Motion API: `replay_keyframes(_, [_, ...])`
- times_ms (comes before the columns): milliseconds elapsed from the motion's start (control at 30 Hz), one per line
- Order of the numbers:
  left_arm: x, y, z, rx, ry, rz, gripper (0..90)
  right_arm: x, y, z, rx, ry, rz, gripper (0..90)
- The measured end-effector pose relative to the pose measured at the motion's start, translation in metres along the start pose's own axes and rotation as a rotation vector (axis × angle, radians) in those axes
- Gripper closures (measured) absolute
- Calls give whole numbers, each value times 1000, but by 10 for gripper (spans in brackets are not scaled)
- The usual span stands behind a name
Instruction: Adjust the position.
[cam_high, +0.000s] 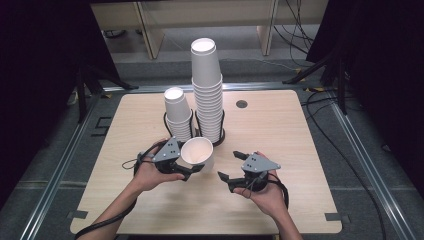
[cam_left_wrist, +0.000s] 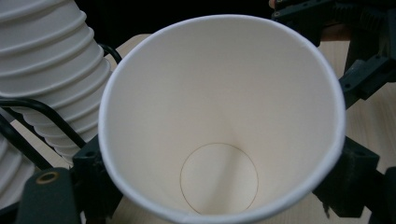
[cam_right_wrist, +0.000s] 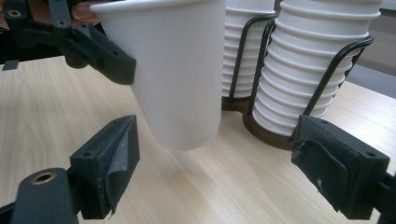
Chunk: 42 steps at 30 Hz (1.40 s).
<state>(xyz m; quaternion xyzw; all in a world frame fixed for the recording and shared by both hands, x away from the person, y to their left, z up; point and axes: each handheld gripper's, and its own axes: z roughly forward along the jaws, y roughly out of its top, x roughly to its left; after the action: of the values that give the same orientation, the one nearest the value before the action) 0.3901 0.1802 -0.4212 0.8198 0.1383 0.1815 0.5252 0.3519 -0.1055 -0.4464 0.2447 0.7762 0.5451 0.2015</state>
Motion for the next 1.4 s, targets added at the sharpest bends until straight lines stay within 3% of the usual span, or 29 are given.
replay_keyframes(100, [0, 1, 2, 22, 16, 16, 172, 0, -3, 1, 2, 17, -4, 157])
replay_keyframes(167, [1, 2, 2, 27, 14, 15, 172, 1, -5, 0, 2, -4, -3, 157])
replay_keyframes(200, [1, 2, 4, 26, 18, 11, 173, 1, -6, 1, -2, 10, -5, 157])
replay_keyframes(333, [1, 4, 9, 2, 15, -12, 173, 0, -9, -1, 9, -7, -2, 157])
replay_keyframes(433, [1, 5, 12, -16, -19, -46, 174, 1, -11, -3, 10, -22, 24, 156])
replay_keyframes(533, [0, 7, 16, -7, -24, -47, 174, -2, -9, -1, 14, -16, -24, 151])
replay_keyframes(600, [-3, 10, 20, -18, -23, -53, 174, 0, -7, 4, 12, -8, -14, 147])
replay_keyframes(667, [-4, 13, 22, -3, -9, -49, 175, 1, -4, 9, 9, -43, -65, 138])
replay_keyframes(700, [-6, 15, 24, -4, -3, -61, 176, 4, -3, 11, 22, -55, -48, 130])
replay_keyframes(767, [-8, 18, 28, -7, 5, -78, 176, 8, -3, 17, 20, -97, -56, 119])
replay_keyframes(933, [-9, 23, 32, -17, 23, -101, 179, 13, -9, 31, 39, -123, -54, 74])
replay_keyframes(1200, [-13, 24, 38, -26, 27, -135, 180, 14, -6, 40, -19, -175, -23, 86])
replay_keyframes(1233, [-13, 24, 38, -15, 25, -134, 179, 14, -6, 40, -44, -192, -41, 105])
replay_keyframes(1400, [-16, 25, 42, -24, 25, -148, 178, 15, -6, 45, -68, -190, -36, 167])
